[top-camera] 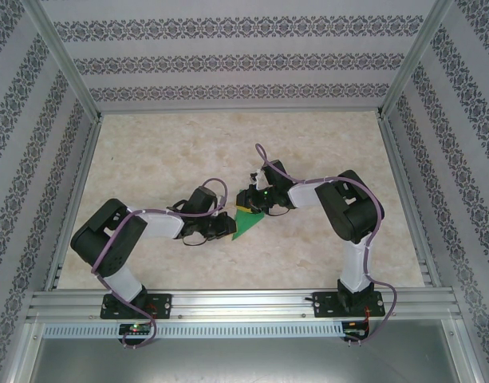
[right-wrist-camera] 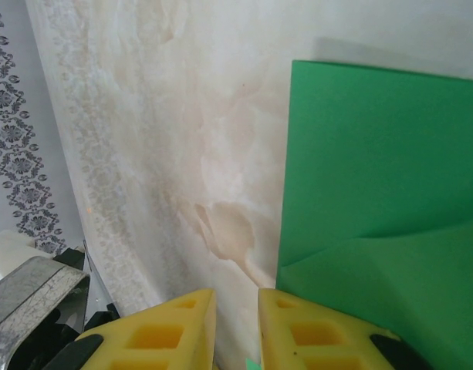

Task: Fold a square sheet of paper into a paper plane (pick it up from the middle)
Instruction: Fourth fold the wing at the center of the table.

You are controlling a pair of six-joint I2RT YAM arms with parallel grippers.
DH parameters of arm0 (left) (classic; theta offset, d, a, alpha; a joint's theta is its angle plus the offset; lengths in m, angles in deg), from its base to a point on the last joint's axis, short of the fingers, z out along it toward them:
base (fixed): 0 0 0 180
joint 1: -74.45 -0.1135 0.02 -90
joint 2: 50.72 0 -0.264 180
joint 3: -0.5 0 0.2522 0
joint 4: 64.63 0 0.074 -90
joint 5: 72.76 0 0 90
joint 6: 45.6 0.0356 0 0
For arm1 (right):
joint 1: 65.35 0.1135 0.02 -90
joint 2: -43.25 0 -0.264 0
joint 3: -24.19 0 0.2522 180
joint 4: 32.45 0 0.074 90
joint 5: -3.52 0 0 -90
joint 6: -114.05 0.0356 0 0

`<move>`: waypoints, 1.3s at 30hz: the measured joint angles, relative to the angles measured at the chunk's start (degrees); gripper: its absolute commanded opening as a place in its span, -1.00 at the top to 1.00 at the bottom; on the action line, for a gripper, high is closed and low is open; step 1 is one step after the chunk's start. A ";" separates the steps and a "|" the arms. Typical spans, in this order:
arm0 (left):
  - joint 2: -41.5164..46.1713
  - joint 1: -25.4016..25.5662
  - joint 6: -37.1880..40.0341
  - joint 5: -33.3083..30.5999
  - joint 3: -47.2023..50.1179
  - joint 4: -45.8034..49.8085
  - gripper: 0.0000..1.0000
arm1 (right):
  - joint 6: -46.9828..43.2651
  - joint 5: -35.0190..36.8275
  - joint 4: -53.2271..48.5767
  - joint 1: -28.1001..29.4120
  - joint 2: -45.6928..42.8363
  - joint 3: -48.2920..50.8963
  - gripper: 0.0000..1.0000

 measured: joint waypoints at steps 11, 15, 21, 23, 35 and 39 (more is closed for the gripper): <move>0.00 0.90 0.87 -1.62 -0.94 2.49 0.97 | 0.00 0.02 0.00 0.00 0.04 0.00 0.56; 0.55 1.01 1.07 -2.60 -1.05 3.58 0.85 | 0.00 0.15 -0.04 0.11 0.09 0.00 0.56; 5.18 1.18 1.97 -4.81 -0.59 9.75 0.72 | -0.02 0.07 0.04 0.48 0.33 -0.11 0.58; 7.82 1.40 2.08 -5.33 -0.50 12.68 0.66 | -0.13 0.09 0.02 0.48 0.33 -0.11 0.58; 9.90 1.75 2.12 -3.30 -5.75 14.64 0.67 | -0.17 0.09 0.02 0.48 0.33 -0.11 0.59; 5.75 2.75 2.14 -2.23 -8.07 12.48 0.70 | -0.17 0.09 0.07 0.48 0.33 -0.07 0.58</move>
